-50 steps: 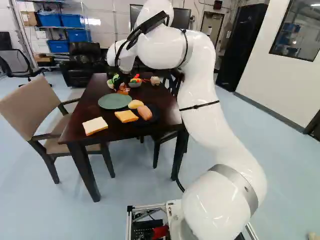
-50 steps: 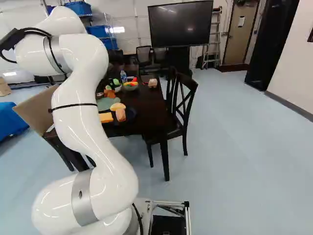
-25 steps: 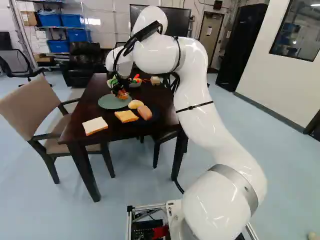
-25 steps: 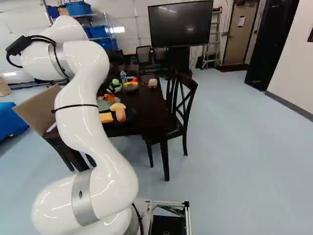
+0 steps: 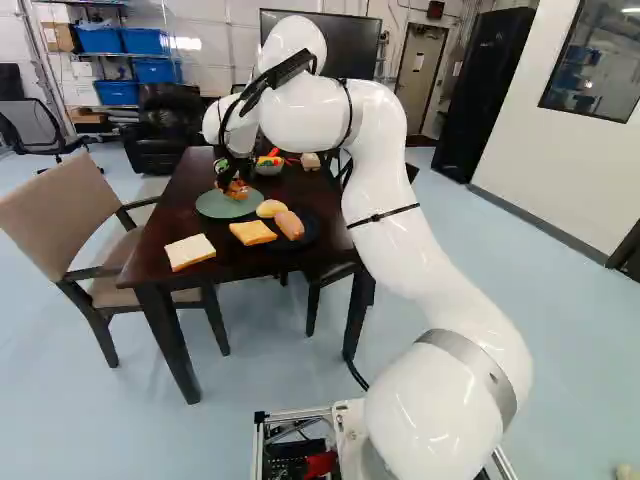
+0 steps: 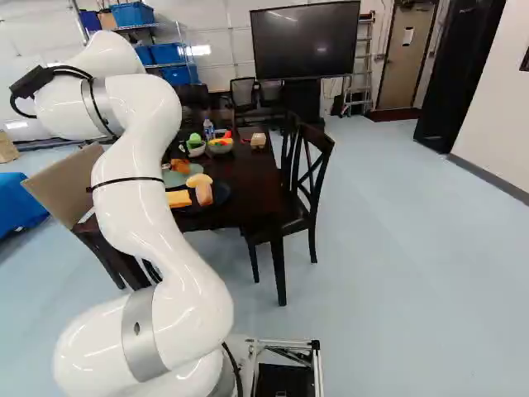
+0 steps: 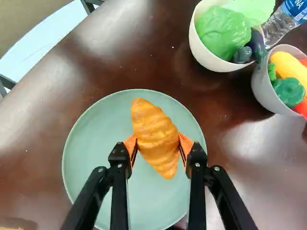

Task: Move the croissant to the empty plate

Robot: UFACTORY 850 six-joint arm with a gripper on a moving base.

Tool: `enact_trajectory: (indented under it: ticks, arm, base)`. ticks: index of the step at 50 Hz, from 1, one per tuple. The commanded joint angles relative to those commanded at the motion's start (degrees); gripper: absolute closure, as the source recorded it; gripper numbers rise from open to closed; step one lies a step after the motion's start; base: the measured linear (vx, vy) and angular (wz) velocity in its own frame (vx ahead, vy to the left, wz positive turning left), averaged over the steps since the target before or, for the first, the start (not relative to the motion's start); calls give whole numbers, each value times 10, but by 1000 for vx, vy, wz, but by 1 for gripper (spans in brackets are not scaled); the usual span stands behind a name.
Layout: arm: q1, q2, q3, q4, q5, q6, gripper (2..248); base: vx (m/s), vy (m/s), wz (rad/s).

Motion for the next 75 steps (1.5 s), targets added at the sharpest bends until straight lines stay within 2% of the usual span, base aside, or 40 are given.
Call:
enact_trajectory:
  ticks: [1, 5, 6, 11, 12, 16, 17, 21, 22, 37, 53, 75]
  arm:
    - [0, 0, 0, 0, 0, 0, 110]
    - [0, 0, 0, 0, 0, 0, 110]
    - [0, 0, 0, 0, 0, 0, 79]
    - [0, 0, 0, 0, 0, 0, 79]
    - [0, 0, 0, 0, 0, 0, 46]
    - [0, 0, 0, 0, 0, 0, 46]
    - [0, 0, 0, 0, 0, 0, 12]
    - [0, 0, 0, 0, 0, 0, 12]
    - [0, 0, 0, 0, 0, 0, 3]
    - [0, 10, 4, 0, 0, 0, 3]
    - [4, 42, 27, 3, -3, 0, 3]
    - [6, 79, 47, 22, -28, 0, 3]
  base:
    - [0, 0, 0]
    - [0, 0, 0]
    - [0, 0, 0]
    - [0, 0, 0]
    - [0, 0, 0]
    - [0, 0, 0]
    - [0, 0, 0]
    - [0, 0, 0]
    - [0, 0, 0]
    - [0, 0, 0]
    - [0, 0, 0]
    - [0, 0, 0]
